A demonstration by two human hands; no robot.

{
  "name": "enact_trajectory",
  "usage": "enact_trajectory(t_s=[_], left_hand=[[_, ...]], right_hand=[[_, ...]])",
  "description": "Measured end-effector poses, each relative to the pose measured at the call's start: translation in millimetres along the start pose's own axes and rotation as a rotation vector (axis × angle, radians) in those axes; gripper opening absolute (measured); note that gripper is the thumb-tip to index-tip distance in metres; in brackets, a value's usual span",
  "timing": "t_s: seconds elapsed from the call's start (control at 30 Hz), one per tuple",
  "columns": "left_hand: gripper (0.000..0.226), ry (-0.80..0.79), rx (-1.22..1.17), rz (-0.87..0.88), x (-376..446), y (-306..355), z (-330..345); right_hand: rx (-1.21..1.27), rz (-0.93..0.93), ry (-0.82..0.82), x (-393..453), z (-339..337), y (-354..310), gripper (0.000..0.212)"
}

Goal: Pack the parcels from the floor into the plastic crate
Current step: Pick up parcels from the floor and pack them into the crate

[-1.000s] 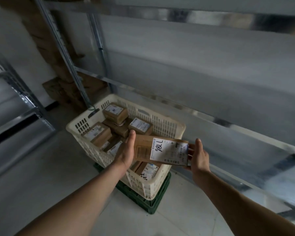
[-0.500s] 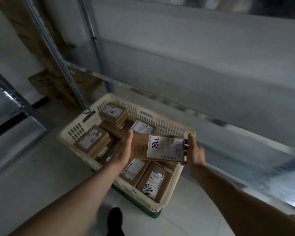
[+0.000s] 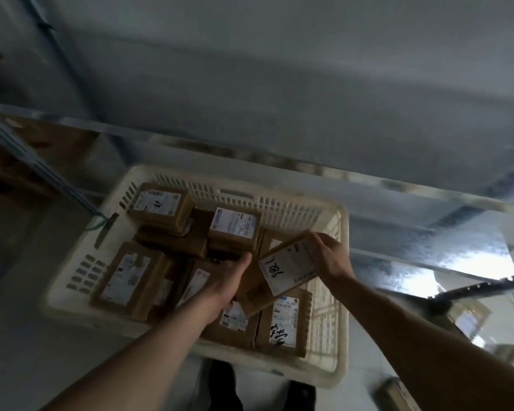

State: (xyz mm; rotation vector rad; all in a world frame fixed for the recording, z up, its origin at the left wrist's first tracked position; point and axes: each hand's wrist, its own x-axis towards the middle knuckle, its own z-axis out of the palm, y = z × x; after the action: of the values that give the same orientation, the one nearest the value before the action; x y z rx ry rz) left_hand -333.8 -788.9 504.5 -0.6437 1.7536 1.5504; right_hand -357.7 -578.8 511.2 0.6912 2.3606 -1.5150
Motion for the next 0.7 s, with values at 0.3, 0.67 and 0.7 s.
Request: enact_trajectory(t_s=[0.3, 0.67, 0.7], left_hand=[[0.069, -0.191, 0.152, -0.321, 46.3, -55.8, 42.2], [0.042, -0.368, 0.535, -0.294, 82.7, -77.4, 81.0], [0.046, -0.358, 0.539, -0.280, 84.7, -77.1, 83.3]], right_hand=[[-0.457, -0.031, -0.157, 50.0, 16.8, 37.6, 0.025], [-1.010, -0.114, -0.468, 74.7, 45.3, 101.3, 0.055], [-1.043, -0.134, -0.469, 75.0, 47.1, 106.3, 0.061]])
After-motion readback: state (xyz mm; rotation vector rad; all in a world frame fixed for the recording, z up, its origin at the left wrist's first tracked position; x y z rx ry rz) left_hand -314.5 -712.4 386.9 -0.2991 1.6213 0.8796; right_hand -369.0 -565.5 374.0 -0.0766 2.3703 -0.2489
